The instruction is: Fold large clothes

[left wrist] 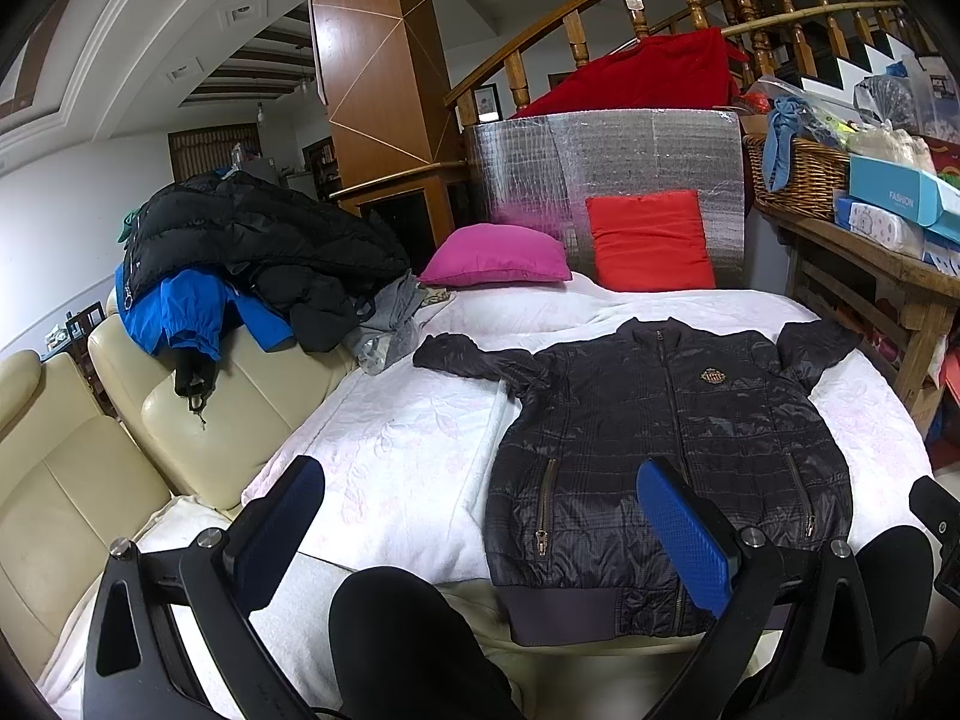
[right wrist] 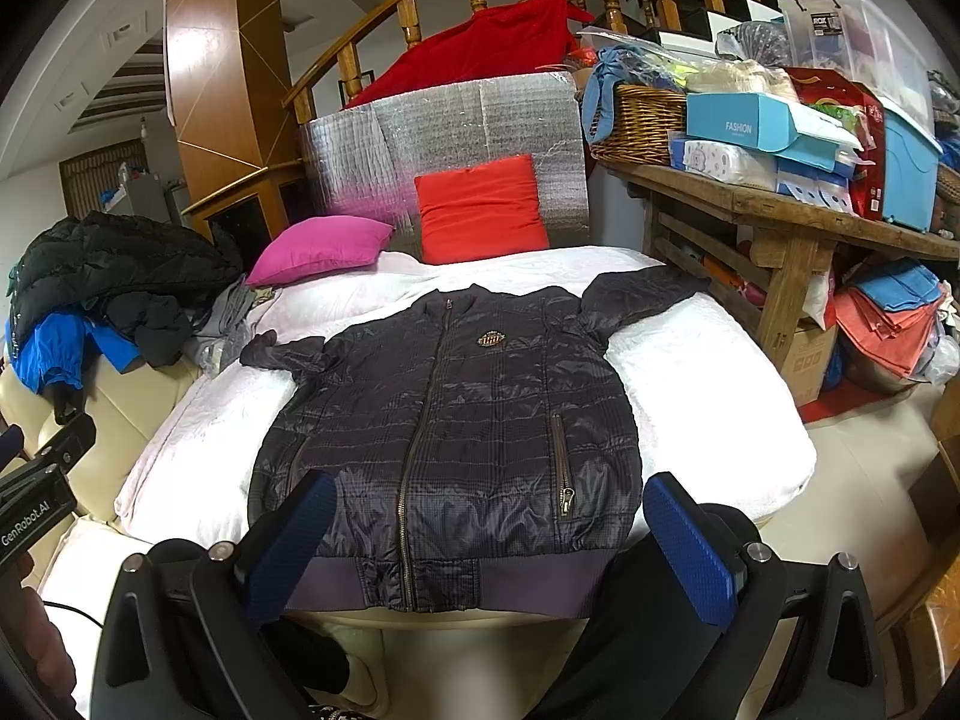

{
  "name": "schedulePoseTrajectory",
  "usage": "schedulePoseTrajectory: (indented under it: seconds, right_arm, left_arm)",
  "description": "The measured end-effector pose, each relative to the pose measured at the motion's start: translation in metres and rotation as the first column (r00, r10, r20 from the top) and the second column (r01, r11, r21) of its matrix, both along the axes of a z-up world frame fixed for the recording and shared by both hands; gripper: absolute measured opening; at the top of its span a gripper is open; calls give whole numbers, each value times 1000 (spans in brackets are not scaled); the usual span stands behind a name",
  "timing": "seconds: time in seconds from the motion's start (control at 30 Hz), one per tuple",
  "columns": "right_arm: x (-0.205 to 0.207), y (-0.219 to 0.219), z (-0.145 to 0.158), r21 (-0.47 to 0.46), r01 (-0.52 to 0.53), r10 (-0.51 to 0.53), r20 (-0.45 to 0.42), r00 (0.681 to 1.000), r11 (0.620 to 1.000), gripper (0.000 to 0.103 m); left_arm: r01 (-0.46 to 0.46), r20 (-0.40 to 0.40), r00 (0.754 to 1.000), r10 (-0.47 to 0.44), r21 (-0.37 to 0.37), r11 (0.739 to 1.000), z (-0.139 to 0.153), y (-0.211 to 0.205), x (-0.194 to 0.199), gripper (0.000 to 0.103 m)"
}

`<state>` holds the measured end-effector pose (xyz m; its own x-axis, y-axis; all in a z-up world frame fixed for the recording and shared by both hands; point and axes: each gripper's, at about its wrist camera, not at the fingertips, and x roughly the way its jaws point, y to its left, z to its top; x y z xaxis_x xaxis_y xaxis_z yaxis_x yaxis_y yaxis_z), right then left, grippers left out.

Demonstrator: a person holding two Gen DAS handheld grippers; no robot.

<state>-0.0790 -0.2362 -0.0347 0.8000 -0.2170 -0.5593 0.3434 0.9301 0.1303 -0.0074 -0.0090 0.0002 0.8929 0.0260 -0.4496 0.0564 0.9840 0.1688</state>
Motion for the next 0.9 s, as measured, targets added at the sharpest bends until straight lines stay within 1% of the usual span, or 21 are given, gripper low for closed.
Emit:
schedulePoseTrajectory:
  seconds: [0.9]
  right_arm:
    - [1,1,-1,-4,-3,3,-2,1000,1000,103]
  left_arm:
    - [4,-7,1000,-4,-6,1000,0,2,-1,103]
